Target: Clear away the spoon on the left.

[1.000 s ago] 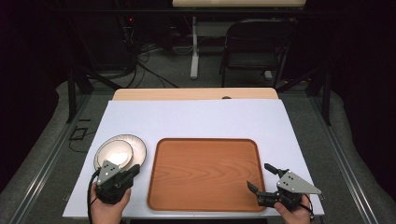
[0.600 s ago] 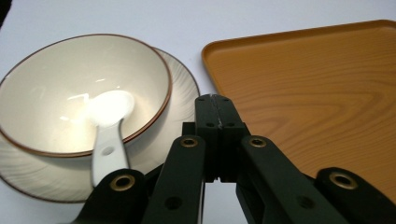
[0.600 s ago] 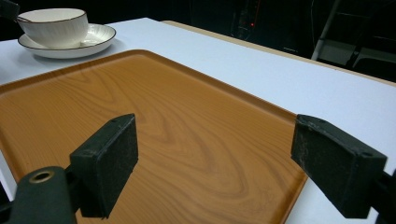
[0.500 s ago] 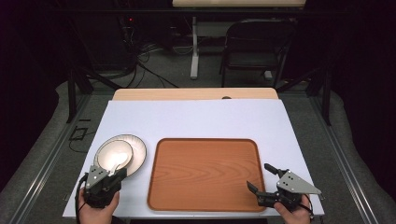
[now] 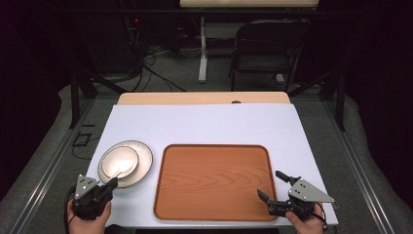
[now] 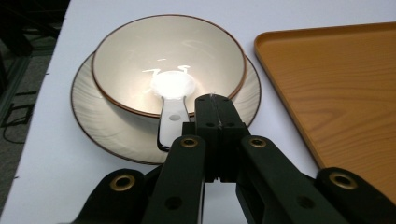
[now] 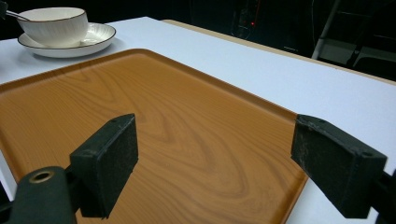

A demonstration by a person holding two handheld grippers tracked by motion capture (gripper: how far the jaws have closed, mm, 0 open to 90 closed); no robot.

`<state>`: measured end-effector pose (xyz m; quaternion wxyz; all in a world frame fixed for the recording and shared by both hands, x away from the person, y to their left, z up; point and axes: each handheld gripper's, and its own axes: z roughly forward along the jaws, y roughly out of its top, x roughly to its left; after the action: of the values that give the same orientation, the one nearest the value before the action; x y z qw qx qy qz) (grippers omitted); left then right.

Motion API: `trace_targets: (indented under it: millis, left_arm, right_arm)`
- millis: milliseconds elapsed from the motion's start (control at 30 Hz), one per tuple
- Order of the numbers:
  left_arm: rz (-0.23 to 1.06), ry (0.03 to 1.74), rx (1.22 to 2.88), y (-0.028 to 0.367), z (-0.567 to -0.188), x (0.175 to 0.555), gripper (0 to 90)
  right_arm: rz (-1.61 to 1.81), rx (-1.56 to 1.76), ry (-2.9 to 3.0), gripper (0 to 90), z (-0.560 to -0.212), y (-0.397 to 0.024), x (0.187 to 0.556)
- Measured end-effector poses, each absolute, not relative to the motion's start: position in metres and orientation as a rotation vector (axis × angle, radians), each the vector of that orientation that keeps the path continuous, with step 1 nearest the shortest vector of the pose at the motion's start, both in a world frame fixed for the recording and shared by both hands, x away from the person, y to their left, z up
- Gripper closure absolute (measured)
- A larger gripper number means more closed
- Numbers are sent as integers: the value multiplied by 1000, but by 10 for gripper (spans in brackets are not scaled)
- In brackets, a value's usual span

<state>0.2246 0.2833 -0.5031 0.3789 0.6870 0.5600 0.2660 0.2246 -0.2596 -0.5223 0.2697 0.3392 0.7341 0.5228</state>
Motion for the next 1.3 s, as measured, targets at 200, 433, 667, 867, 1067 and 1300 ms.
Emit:
trace_targets:
  millis: [200, 433, 667, 867, 1067, 1300]
  left_arm:
    - [709, 1476, 1728, 297, -504, 228, 900]
    - [755, 1514, 1707, 312, -503, 238, 900]
    - [792, 1553, 1690, 324, -503, 249, 900]
    - [810, 1574, 1670, 332, -505, 261, 900]
    - [820, 1585, 1657, 335, -504, 275, 900]
    - [826, 1600, 1632, 339, -504, 287, 900]
  right_arm:
    - [1408, 913, 1978, 143, -522, -259, 225]
    - [1409, 919, 1979, 143, -523, -259, 225]
    - [1406, 918, 1981, 143, -523, -259, 225]
    - [1405, 919, 1983, 143, -523, -259, 225]
    - [1404, 919, 1983, 143, -523, -259, 225]
    - [1405, 917, 1981, 143, -523, -259, 225]
